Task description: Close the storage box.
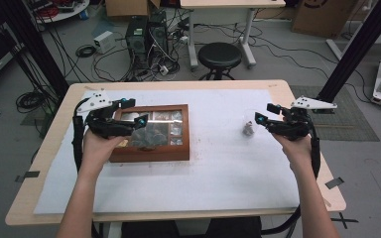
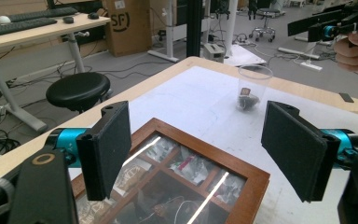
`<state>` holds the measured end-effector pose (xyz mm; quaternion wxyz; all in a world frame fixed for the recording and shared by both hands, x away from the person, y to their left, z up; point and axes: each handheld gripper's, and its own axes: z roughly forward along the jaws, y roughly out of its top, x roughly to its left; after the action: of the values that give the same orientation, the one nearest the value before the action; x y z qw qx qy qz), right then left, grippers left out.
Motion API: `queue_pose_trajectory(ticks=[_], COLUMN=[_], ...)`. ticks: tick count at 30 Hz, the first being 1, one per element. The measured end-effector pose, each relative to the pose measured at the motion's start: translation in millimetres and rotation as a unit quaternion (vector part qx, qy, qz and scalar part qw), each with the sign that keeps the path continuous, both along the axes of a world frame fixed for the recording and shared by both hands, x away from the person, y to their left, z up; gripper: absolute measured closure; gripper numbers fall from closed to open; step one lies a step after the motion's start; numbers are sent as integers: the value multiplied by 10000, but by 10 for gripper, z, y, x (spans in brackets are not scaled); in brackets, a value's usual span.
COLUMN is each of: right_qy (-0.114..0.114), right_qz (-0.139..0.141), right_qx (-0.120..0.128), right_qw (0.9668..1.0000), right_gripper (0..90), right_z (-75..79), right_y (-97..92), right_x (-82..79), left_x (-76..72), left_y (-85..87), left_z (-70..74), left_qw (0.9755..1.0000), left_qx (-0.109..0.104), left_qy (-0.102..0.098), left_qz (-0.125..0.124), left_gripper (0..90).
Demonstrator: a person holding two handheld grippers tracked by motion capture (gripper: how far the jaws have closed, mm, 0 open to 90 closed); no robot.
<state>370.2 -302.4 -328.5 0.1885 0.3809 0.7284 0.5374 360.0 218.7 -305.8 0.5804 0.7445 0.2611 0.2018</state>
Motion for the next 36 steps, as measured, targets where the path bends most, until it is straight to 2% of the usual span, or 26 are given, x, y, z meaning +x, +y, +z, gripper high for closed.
queue_pose_trajectory(ticks=[36], right_qy=[-75], right_qz=[24], right_qx=[2], right_qw=[10000], right_gripper=[307], right_z=[33], right_y=[-2], right_x=[-23], left_x=[-3], left_y=[-4], left_z=[-30], left_qw=[10000], left_qx=[15], left_qy=[38], left_qz=[-53], left_gripper=[243])
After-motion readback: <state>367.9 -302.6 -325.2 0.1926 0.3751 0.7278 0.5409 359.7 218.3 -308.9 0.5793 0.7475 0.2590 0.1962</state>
